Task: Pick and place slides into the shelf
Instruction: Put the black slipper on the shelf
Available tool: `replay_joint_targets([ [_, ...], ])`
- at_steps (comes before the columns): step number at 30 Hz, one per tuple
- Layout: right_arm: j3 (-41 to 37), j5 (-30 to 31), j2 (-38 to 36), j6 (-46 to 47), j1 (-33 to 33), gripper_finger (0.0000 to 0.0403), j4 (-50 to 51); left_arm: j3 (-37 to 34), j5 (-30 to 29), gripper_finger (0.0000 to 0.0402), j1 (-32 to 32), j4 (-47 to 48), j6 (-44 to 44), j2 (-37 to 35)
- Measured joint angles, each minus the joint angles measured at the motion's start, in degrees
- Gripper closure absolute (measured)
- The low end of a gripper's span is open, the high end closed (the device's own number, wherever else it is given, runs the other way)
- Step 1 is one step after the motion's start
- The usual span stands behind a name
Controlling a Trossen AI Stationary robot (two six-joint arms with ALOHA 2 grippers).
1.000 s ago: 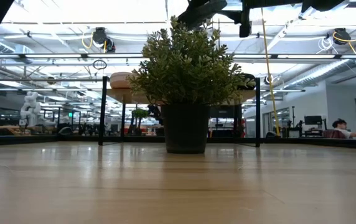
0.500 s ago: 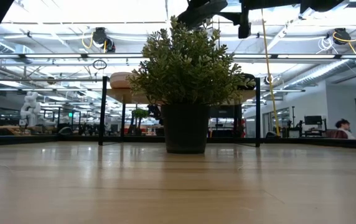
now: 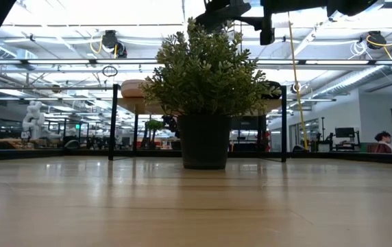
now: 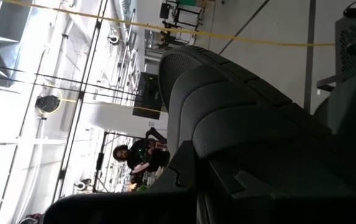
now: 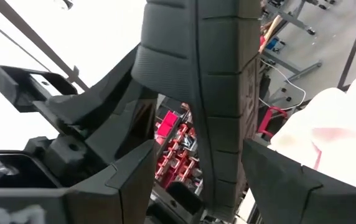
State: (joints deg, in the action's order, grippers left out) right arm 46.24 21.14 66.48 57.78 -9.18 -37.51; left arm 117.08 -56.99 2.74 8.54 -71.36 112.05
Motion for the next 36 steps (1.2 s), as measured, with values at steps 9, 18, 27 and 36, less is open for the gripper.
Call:
replay_joint_targets([
  [9,0.0,0.06,-0.02,-0.23,0.27,0.0177,0.1,0.0,2.15,0.0402,0.18,0.44,-1.27,0.0],
  [18,0.0,-1.44,-0.02,-1.92,0.16,0.0181,0.96,0.0,4.58,0.0402,0.25,0.37,-4.24,0.0],
  [27,-0.04,-8.78,-0.12,-4.27,-1.87,0.0208,-2.43,0.13,15.96,0.0401,-1.65,1.64,-2.02,0.0],
  [36,-0.13,-7.71,-0.22,-4.59,-1.96,0.0234,-2.61,0.13,15.28,0.0401,-1.54,1.95,-1.56,-0.02],
])
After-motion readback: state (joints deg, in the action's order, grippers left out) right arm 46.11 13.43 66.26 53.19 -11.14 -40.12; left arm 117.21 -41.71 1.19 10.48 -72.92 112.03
